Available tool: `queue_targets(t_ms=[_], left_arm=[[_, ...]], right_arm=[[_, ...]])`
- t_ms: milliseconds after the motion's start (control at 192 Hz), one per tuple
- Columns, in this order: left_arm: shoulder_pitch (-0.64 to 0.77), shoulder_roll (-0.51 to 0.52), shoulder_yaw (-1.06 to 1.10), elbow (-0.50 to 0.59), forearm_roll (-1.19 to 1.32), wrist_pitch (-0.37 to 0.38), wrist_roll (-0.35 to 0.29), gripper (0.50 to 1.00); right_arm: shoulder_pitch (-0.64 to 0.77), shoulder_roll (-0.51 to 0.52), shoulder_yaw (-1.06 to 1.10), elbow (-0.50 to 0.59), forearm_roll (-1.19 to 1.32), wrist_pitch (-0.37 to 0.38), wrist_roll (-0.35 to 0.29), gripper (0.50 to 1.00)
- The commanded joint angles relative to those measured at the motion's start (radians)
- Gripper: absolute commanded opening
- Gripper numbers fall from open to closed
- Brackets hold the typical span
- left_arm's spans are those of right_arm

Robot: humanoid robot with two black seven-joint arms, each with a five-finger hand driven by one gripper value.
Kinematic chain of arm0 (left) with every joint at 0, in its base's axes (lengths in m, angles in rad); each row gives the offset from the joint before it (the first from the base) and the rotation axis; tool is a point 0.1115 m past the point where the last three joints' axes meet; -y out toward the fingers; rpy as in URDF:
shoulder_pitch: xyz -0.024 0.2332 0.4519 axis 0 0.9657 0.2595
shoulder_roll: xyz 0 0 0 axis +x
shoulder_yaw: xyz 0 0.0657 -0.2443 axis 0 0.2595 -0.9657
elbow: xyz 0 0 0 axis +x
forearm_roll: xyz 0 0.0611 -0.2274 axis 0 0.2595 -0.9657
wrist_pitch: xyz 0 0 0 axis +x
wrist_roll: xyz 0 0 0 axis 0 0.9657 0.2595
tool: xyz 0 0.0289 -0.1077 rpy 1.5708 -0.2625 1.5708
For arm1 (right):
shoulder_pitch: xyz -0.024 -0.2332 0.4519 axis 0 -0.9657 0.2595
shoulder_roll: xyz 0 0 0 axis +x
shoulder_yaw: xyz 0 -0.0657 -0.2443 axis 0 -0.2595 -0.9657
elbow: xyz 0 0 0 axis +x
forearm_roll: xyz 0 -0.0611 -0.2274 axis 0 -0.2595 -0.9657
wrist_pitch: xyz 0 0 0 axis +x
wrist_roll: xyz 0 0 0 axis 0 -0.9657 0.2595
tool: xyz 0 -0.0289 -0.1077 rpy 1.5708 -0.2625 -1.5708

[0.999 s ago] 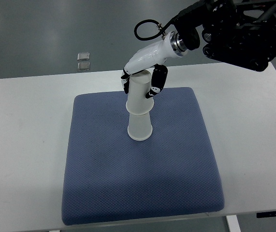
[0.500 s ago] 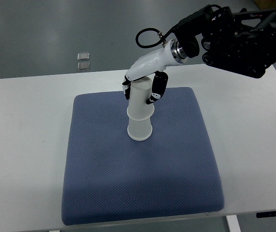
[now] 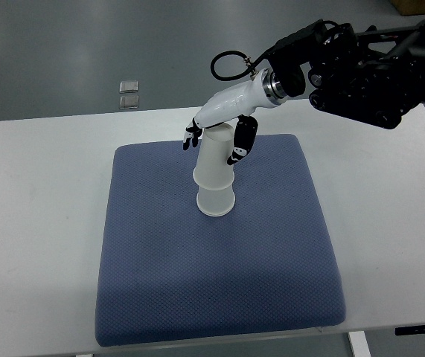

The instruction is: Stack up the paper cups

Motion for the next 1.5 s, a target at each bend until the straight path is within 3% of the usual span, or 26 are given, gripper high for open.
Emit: queue_targets(t_ms=[0,52,146,583,916,1098,1181,1493], left_arm=[[0.0,0.0,0.0,0.0,0.0,0.0,0.0,1.0],[0.0,0.0,0.0,-0.001,0.0,0.0,0.0,1.0],[0.0,0.0,0.0,0.0,0.0,0.0,0.0,1.0],[0.0,0.0,0.0,-0.001,0.0,0.0,0.0,1.0],[-0.002,0.0,0.0,0.0,0.0,0.0,0.0,1.0],[0.0,0.0,0.0,0.0,0.0,0.0,0.0,1.0],[0.0,0.0,0.0,0.0,0.0,0.0,0.0,1.0],[0.0,0.0,0.0,0.0,0.0,0.0,0.0,1.0]], right_arm=[[0.001,-0.001,0.001,0.0,0.004,0.0,0.0,0.862],[0.001,-0.003,0.001,0.0,0.004,0.0,0.0,0.899],[0.001,-0.006,0.001,0.0,0.004,0.001,0.0,0.913],[-0.014,-0.03,0.119,-0.04,0.017,0.02,0.0,0.913],[-0.292,-0.02,0.405,-0.301,0.386,0.006,0.0,0.913],[-0.407,-0.006,0.56,-0.315,0.575,-0.003,0.0,0.913],[-0.462,0.006,0.613,-0.315,0.659,-0.048,0.0,0.913],[-0.614,0.005,0.69,-0.319,1.029,-0.094,-0.02,0.913]])
